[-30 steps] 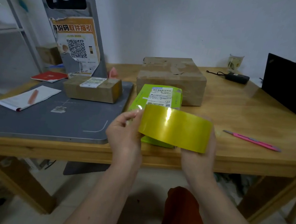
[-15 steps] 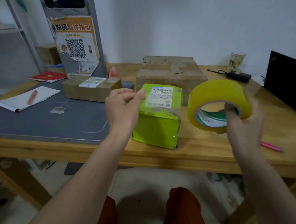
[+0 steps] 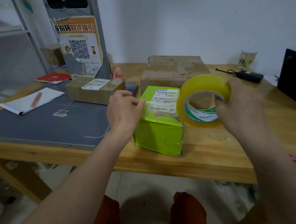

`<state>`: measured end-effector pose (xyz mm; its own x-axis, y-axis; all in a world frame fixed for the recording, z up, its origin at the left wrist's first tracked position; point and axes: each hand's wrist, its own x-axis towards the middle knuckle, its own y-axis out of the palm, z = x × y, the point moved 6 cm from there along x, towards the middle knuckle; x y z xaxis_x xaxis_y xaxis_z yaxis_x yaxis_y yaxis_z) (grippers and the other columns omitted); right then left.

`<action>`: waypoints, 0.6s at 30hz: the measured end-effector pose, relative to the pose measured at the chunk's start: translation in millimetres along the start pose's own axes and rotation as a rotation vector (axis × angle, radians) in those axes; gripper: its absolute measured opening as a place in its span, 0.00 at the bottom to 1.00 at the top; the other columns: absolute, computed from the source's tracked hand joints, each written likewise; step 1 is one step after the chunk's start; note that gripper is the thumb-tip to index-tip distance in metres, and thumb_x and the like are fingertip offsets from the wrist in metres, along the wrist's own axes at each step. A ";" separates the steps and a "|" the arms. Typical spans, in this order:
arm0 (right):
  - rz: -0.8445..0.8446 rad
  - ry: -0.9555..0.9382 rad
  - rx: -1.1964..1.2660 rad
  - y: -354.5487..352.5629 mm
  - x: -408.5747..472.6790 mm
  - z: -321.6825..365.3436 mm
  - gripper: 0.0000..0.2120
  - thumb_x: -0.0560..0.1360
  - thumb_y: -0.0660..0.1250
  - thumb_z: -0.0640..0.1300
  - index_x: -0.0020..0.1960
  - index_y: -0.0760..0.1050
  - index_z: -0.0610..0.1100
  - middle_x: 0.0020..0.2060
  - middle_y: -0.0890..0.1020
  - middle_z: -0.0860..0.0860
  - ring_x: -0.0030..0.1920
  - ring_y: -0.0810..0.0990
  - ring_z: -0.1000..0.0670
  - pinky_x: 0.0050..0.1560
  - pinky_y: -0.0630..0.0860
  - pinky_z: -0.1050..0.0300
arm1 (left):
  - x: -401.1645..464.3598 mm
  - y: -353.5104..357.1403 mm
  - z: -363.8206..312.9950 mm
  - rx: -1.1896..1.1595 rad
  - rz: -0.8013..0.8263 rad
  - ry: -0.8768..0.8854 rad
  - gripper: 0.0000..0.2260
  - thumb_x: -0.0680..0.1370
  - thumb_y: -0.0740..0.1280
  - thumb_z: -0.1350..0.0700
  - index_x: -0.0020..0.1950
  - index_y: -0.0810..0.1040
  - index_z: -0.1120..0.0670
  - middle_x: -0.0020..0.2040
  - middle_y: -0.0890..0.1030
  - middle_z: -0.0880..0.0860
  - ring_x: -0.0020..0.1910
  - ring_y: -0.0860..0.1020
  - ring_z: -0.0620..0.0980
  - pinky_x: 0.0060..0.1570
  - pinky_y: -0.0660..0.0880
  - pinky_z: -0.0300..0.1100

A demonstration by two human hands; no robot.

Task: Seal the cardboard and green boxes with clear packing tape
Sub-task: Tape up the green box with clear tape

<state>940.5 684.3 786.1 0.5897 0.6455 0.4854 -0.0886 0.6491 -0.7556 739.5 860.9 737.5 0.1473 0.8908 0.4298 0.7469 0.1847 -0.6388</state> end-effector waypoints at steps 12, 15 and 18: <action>0.042 -0.082 -0.164 1.3 15.0 14.1 0.11 0.75 0.64 0.39 0.55 0.66 0.42 0.40 0.73 0.44 0.41 0.73 0.38 0.38 0.67 0.49 | 7.5 -3.3 30.9 -0.236 0.135 -0.352 0.38 0.66 0.80 0.49 0.68 0.64 0.60 0.70 0.62 0.57 0.68 0.65 0.56 0.61 0.66 0.45; 0.050 -0.066 -0.169 2.1 14.6 13.6 0.10 0.75 0.64 0.39 0.55 0.66 0.42 0.40 0.73 0.44 0.40 0.71 0.40 0.37 0.66 0.50 | -6.0 -21.4 4.5 -0.129 -0.055 -0.013 0.26 0.75 0.72 0.55 0.70 0.67 0.56 0.73 0.65 0.55 0.71 0.65 0.53 0.67 0.67 0.49; 0.046 -0.063 -0.168 1.8 15.2 10.5 0.11 0.75 0.64 0.39 0.56 0.66 0.43 0.40 0.73 0.43 0.41 0.70 0.40 0.38 0.66 0.50 | -35.8 -1.9 -37.1 -0.004 0.242 0.365 0.18 0.82 0.62 0.54 0.71 0.70 0.54 0.72 0.71 0.54 0.70 0.67 0.51 0.67 0.67 0.47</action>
<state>940.8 699.5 796.7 0.5359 0.7005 0.4713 0.0244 0.5451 -0.8380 756.9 813.3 746.9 0.5374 0.7027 0.4663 0.6654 -0.0136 -0.7464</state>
